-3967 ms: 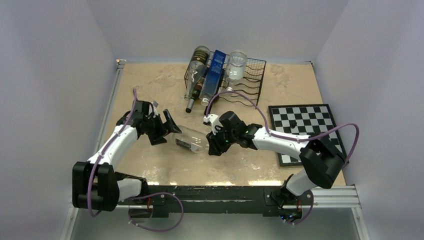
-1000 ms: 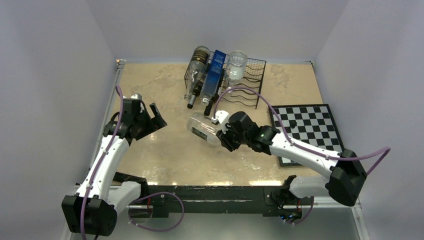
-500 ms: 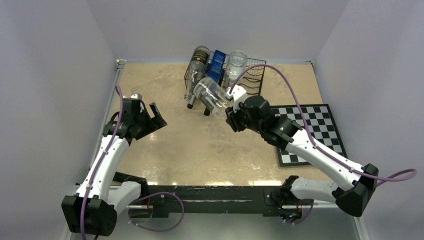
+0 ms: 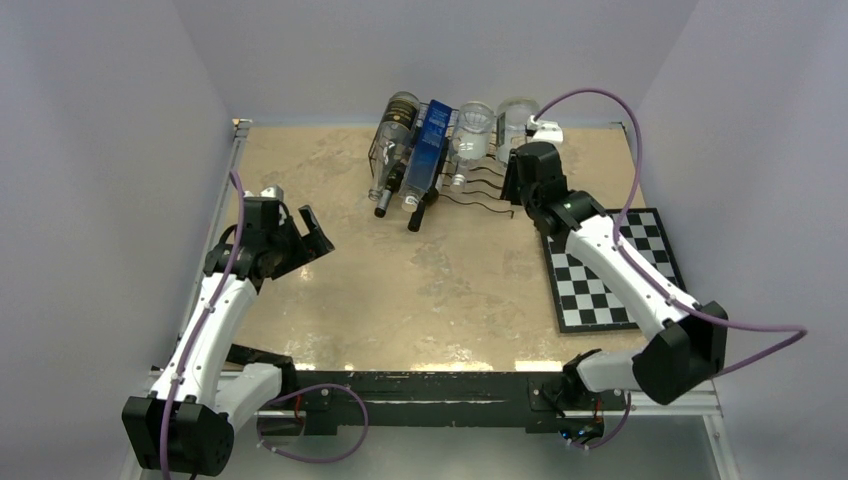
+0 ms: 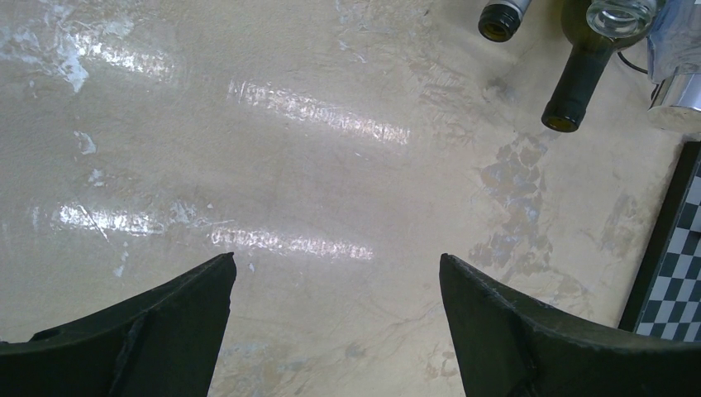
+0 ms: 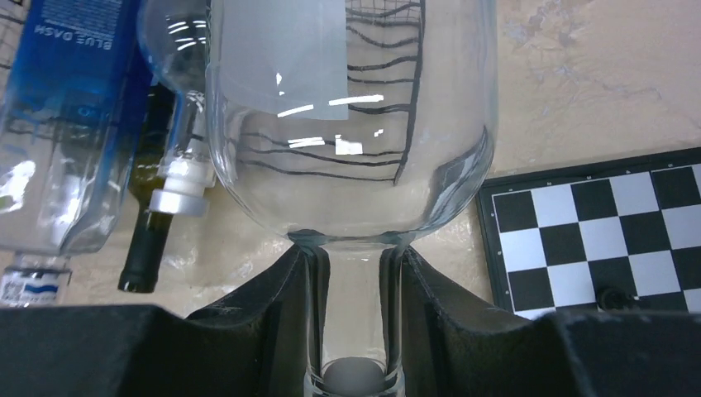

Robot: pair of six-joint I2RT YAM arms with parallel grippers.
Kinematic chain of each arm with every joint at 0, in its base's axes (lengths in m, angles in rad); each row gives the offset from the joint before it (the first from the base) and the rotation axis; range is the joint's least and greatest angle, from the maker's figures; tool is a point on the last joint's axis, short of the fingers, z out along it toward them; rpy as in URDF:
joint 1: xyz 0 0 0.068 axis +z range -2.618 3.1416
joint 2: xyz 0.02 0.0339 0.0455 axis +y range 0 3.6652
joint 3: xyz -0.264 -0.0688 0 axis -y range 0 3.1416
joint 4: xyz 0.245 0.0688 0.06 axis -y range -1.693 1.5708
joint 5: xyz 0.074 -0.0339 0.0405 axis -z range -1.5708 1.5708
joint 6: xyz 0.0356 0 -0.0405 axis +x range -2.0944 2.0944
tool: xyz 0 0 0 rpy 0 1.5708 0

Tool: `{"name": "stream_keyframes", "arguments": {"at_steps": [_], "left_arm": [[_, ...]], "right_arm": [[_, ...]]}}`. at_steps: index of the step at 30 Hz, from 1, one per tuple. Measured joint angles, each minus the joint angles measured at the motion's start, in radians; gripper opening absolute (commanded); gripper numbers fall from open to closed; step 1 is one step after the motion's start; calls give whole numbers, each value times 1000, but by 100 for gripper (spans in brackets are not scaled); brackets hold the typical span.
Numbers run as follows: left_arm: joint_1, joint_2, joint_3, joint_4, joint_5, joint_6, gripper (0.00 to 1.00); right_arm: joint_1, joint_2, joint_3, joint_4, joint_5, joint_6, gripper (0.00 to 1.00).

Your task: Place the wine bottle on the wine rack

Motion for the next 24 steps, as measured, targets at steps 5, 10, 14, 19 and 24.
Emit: {"name": "stream_keyframes", "arguments": {"at_steps": [5,10,14,19,24], "left_arm": [[0,-5,0,0,1,0,96],[0,-5,0,2,5,0,96],[0,-5,0,1,7,0,96],[0,-5,2,0,7,7,96],[0,-7,11,-2,7,15,96]], "right_arm": [[-23,116,53,-7,-8,55,0],[-40,209,111,-9,-33,110,0],[-58,277,160,-8,-38,163,0],[-88,356,222,-19,-44,230,0],[-108,425,269,-16,-68,257,0]]}}
